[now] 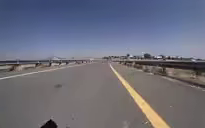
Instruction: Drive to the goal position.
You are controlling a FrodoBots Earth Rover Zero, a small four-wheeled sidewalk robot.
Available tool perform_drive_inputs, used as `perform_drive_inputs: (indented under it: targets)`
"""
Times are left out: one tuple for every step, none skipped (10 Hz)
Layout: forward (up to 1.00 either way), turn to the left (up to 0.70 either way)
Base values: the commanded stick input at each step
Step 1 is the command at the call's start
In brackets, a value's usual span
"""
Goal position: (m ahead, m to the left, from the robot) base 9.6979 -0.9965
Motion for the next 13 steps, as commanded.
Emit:
perform_drive_inputs:
  targets:
    - [1.0,0.0]
    - [1.0,0.0]
    - [1.0,0.0]
    - [1.0,0.0]
    - [1.0,0.0]
    - [1.0,0.0]
    - [1.0,0.0]
    - [1.0,0.0]
    - [1.0,0.0]
    - [1.0,0.0]
    - [1.0,0.0]
    - [1.0,0.0]
    - [1.0,0.0]
